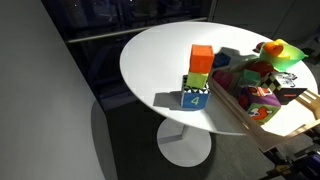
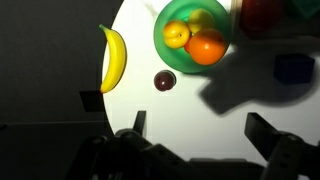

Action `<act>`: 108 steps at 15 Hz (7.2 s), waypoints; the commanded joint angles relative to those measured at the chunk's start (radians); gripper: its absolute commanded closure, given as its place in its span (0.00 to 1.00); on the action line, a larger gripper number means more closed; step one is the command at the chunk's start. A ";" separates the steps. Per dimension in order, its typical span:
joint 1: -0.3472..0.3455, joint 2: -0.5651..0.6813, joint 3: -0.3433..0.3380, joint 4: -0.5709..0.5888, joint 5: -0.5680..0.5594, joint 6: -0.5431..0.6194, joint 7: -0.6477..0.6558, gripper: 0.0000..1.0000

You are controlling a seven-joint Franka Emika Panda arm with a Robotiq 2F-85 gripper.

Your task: Put the toy plum in the bowl

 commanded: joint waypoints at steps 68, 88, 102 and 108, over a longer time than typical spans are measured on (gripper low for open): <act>-0.053 0.701 -0.058 0.266 0.078 0.296 0.157 0.00; -0.037 0.535 -0.072 0.184 0.066 0.240 0.182 0.64; -0.023 0.299 -0.063 -0.097 -0.035 0.217 0.127 0.64; -0.005 0.239 -0.063 -0.193 -0.115 0.252 0.132 0.01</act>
